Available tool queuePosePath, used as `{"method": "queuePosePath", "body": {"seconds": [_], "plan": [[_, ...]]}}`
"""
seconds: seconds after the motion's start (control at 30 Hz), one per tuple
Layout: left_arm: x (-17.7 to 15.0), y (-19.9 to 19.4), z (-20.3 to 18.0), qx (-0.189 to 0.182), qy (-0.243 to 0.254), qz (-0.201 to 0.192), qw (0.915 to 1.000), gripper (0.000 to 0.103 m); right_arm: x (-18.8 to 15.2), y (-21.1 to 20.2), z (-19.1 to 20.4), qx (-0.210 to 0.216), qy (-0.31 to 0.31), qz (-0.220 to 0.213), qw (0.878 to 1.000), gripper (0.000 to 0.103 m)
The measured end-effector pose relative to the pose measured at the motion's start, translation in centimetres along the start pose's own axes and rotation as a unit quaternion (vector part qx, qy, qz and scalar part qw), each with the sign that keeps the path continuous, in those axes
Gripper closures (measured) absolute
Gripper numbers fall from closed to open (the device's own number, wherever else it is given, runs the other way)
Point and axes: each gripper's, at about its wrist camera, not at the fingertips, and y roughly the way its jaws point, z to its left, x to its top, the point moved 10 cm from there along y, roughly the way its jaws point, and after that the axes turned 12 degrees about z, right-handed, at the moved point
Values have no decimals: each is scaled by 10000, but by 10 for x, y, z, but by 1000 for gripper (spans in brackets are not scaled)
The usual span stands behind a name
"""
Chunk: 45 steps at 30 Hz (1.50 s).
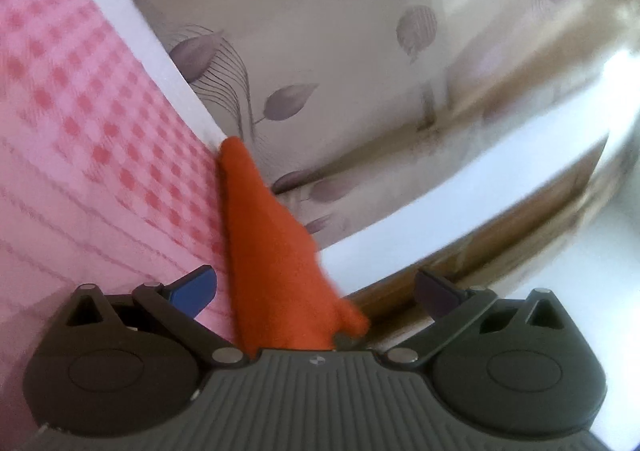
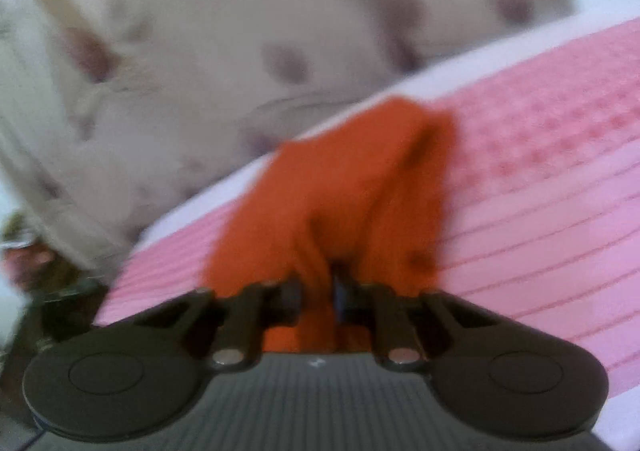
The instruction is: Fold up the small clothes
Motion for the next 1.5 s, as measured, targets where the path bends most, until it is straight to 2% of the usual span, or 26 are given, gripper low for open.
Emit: {"method": "queuePosePath", "body": {"seconds": [0.07, 0.17, 0.27, 0.37, 0.47, 0.57, 0.63, 0.73, 0.8, 0.87, 0.9, 0.93, 1.0, 1.07, 1.1, 1.13, 1.17, 1.27, 1.3, 1.37, 1.4, 1.43, 1.5], "plan": [[-3, 3, -10, 6, 22, -25, 10000, 0, -9, -10, -13, -94, 59, 59, 9999, 90], [-11, 25, -33, 253, 560, 309, 9976, 0, -28, -15, -16, -259, -134, 232, 9993, 91], [-20, 53, -55, 525, 1255, 579, 9890, 0, -27, -20, -16, -232, -136, 145, 9995, 90], [-23, 72, -66, 363, 1552, 618, 9853, 0, -21, -23, -6, 125, -79, 98, 9998, 90], [-27, 87, -55, 109, 1361, 768, 9876, 0, -16, -28, -6, 369, 111, -16, 9993, 88], [-36, 93, -41, -129, 1122, 913, 9894, 0, -1, -43, -10, 617, 377, -363, 9967, 71], [-41, 97, -37, -228, 1040, 989, 9894, 0, 12, -48, -8, 607, 364, -492, 9963, 49], [-44, 100, -40, -252, 1168, 1033, 9874, 0, 25, -35, 0, 620, 252, -370, 9971, 45], [-50, 108, -36, -166, 1133, 1248, 9855, 0, 31, -14, 4, 392, 98, -144, 9991, 45], [-50, 113, -36, -132, 1174, 1300, 9844, 0, 33, 9, 6, 207, -25, 44, 9998, 46], [-50, 113, -35, -139, 1170, 1302, 9845, 0, 35, 18, 6, 94, -97, 87, 9999, 56], [-50, 113, -35, -157, 1148, 1301, 9847, 0, 35, 25, 7, -36, -235, 126, 9996, 74], [-48, 112, -37, -187, 1132, 1269, 9852, 0, 34, 32, 13, -468, -780, 142, 9957, 79], [-48, 112, -39, -239, 1108, 1225, 9860, 0, 34, 29, 23, -1092, -1503, 85, 9825, 81], [-49, 112, -41, -274, 1104, 1202, 9862, 0, 34, 25, 29, -1565, -2043, 7, 9663, 82], [-50, 112, -43, -296, 1123, 1172, 9863, 0, 35, 22, 32, -1841, -2364, -36, 9541, 82], [-50, 115, -46, -294, 1142, 1157, 9863, 0, 38, 19, 32, -1977, -2448, -69, 9492, 82], [-58, 122, -49, -326, 1115, 1240, 9855, 0, 48, 15, 17, -2220, -2288, -155, 9477, 83], [-60, 123, -49, -281, 1152, 1277, 9847, 0, 47, 15, 11, -2017, -2108, -135, 9564, 83], [-62, 127, -41, -22, 1171, 1392, 9833, 0, 37, 18, 12, -872, -1644, 43, 9825, 83], [-61, 126, -39, -139, 1067, 1389, 9845, 0, 38, 18, 6, -740, -1390, -8, 9875, 82], [-60, 123, -39, -240, 982, 1362, 9855, 0, 38, 18, -1, -715, -1197, 0, 9902, 76], [-57, 121, -33, -240, 842, 1347, 9870, 0, 38, 15, -13, -365, -741, 35, 9966, 66]]}}
